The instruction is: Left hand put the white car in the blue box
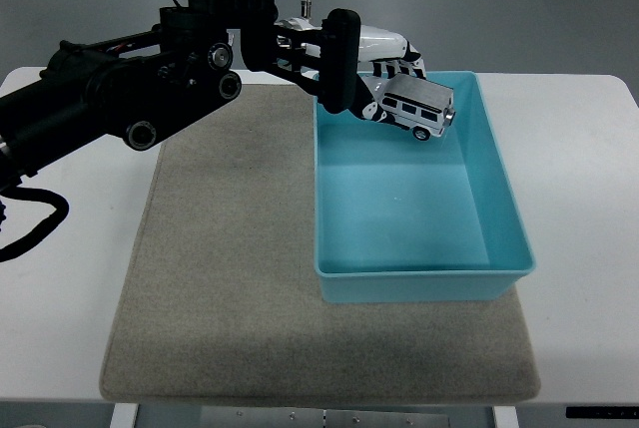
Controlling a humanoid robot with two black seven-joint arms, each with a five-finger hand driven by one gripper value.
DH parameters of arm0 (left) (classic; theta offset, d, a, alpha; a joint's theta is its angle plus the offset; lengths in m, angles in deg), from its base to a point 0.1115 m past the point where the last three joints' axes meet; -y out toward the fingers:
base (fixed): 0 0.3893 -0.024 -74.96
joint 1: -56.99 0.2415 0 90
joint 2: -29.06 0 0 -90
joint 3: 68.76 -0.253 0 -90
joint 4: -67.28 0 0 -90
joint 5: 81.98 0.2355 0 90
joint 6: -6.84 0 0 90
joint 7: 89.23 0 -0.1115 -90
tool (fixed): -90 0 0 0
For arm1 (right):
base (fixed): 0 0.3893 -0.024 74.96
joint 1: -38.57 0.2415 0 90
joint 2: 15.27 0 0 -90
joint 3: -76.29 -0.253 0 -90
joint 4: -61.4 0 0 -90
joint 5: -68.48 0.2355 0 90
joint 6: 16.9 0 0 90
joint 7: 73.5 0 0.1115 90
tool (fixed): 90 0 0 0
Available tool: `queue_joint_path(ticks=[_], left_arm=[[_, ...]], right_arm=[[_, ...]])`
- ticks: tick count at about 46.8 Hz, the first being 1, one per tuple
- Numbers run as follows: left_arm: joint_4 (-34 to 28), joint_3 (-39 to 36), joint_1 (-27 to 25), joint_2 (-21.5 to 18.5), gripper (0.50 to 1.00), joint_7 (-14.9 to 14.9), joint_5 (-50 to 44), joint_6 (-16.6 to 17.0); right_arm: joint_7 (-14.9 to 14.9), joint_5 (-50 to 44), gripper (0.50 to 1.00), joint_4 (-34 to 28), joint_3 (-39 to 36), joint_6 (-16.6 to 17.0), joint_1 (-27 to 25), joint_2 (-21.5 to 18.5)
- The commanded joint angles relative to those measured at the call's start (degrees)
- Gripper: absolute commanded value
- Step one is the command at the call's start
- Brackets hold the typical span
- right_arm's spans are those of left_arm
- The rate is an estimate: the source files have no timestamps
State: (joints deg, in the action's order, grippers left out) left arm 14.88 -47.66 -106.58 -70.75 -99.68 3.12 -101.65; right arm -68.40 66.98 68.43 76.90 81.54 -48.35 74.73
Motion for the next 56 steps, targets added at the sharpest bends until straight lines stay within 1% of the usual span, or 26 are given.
queue_joint_path(ticks=[1,13,14,21,24,27,29,36,39,42,45,50,56], left_arm=[[0.63,-0.35,0.8,1.28,0.5,0.08,0.07,0.13],[0.89,-1.58,4.05,1.46,0.5,1.14,0.07,1.0],[0.89,-1.58,4.31,1.46,0.525,1.14,0.07,1.18],[0.81,-1.58,5.28,1.46,0.754,1.14,-0.02,1.8],[0.63,-1.58,5.63,1.46,0.825,1.14,-0.11,1.88],[0.45,-1.49,6.16,1.37,0.938,1.14,-0.98,1.88],[0.28,-1.32,6.51,1.37,0.994,1.14,-1.25,1.97],[-0.07,-0.53,6.87,1.28,0.996,1.14,-2.13,2.24],[-0.07,-0.44,6.78,0.93,0.996,1.14,-4.49,3.72],[-0.42,-0.52,6.43,0.76,0.996,1.14,-7.57,5.75],[-0.51,-0.44,6.34,0.41,0.996,1.14,-10.65,6.98],[-0.42,0.0,6.25,-0.65,0.996,1.14,-17.23,7.16],[-0.42,1.76,6.25,-2.58,0.996,1.57,-27.34,6.98]], right_arm=[[0.0,0.0,0.936,0.0,0.0,0.0,0.0,0.0],[0.0,0.09,0.936,0.0,0.0,0.0,0.0,0.0],[0.0,0.0,0.936,0.0,0.0,0.0,0.0,0.0],[0.0,0.0,0.936,0.0,0.0,0.0,0.0,0.0],[0.0,0.0,0.936,0.0,0.0,0.0,0.0,0.0],[0.0,0.0,0.936,0.0,0.0,0.0,0.0,0.0],[0.0,0.0,0.936,0.0,0.0,0.0,0.0,0.0],[0.0,0.0,0.936,0.0,0.0,0.0,0.0,0.0],[0.0,0.0,0.936,0.0,0.0,0.0,0.0,0.0],[0.0,0.0,0.936,0.0,0.0,0.0,0.0,0.0],[0.0,0.0,0.936,0.0,0.0,0.0,0.0,0.0],[0.0,0.0,0.936,0.0,0.0,0.0,0.0,0.0],[0.0,0.0,0.936,0.0,0.0,0.0,0.0,0.0]])
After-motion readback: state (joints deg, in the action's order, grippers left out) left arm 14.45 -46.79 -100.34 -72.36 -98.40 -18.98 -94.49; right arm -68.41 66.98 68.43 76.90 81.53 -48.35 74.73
